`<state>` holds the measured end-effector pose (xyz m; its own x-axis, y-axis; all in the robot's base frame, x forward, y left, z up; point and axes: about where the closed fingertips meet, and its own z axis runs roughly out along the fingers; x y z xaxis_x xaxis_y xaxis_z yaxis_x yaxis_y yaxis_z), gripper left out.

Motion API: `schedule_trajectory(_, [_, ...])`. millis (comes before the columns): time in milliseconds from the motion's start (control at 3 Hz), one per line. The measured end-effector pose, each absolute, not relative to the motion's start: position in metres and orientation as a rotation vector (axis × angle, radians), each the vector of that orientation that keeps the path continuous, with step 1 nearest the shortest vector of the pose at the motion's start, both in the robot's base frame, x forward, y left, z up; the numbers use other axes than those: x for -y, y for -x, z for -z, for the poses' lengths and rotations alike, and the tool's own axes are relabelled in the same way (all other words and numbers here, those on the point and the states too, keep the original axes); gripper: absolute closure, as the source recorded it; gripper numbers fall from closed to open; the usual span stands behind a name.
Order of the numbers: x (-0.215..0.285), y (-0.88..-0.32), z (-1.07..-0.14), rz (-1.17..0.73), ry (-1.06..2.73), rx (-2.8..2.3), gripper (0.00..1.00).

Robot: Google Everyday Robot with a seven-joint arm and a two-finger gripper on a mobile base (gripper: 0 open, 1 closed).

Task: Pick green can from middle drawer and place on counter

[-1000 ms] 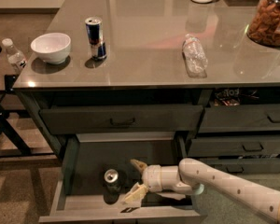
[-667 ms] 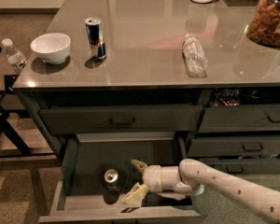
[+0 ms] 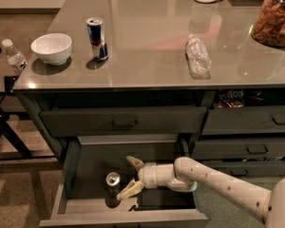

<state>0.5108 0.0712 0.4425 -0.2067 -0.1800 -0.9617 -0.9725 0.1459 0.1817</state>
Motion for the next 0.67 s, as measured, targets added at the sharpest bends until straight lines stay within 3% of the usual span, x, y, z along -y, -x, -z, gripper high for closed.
schedule_trajectory(667, [-0.0765, -0.5100, -0.4361, -1.162, 1.136, -1.538, 0.00])
